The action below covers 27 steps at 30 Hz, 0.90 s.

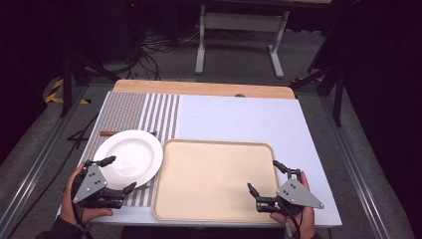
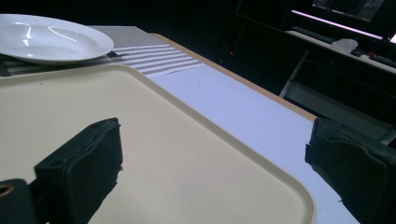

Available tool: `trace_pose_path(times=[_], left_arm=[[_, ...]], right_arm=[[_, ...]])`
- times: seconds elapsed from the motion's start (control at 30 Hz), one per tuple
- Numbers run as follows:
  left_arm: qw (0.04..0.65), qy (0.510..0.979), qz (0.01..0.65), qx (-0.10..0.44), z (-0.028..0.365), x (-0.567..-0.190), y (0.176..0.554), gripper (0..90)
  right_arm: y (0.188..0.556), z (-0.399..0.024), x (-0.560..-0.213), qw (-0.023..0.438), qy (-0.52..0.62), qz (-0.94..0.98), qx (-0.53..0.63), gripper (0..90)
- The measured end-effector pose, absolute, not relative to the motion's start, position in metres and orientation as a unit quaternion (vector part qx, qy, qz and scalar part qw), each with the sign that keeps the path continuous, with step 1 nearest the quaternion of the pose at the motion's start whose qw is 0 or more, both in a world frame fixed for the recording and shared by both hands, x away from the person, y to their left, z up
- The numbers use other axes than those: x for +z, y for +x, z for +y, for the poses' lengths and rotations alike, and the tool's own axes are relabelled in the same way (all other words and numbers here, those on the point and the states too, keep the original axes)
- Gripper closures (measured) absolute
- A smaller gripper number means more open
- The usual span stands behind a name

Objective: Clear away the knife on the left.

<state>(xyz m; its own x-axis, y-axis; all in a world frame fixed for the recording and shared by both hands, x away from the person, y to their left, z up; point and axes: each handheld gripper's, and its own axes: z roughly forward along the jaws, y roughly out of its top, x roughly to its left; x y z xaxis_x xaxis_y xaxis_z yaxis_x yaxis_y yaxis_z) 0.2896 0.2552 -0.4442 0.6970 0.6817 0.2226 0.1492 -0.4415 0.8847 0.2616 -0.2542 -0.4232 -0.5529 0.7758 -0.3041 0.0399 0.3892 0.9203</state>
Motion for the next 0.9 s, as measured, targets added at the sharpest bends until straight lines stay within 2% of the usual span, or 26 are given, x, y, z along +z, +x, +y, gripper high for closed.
trace_pose_path(times=[0.33, 0.43, 0.53, 0.73, 0.8, 0.9], left_arm=[[0.432, 0.797, 0.323, 0.273, 0.306, -0.457, 0.286, 4.4], [0.417, 0.801, 0.336, 0.269, 0.319, -0.465, 0.285, 8.0], [0.399, 0.812, 0.349, 0.245, 0.328, -0.475, 0.288, 8.6], [0.366, 0.834, 0.352, 0.217, 0.328, -0.486, 0.296, 8.4], [0.349, 0.848, 0.35, 0.192, 0.326, -0.492, 0.303, 9.2], [0.35, 0.854, 0.343, 0.173, 0.326, -0.491, 0.305, 17.4]], right_arm=[[0.262, -0.265, -0.423, 0.385, 0.285, 0.735, 0.479, 4.4], [0.264, -0.268, -0.424, 0.385, 0.287, 0.735, 0.478, 4.4], [0.265, -0.27, -0.425, 0.381, 0.289, 0.738, 0.475, 4.4], [0.267, -0.269, -0.428, 0.393, 0.293, 0.742, 0.458, 4.5], [0.268, -0.269, -0.428, 0.391, 0.294, 0.744, 0.455, 4.5], [0.27, -0.268, -0.43, 0.39, 0.297, 0.746, 0.451, 4.7]])
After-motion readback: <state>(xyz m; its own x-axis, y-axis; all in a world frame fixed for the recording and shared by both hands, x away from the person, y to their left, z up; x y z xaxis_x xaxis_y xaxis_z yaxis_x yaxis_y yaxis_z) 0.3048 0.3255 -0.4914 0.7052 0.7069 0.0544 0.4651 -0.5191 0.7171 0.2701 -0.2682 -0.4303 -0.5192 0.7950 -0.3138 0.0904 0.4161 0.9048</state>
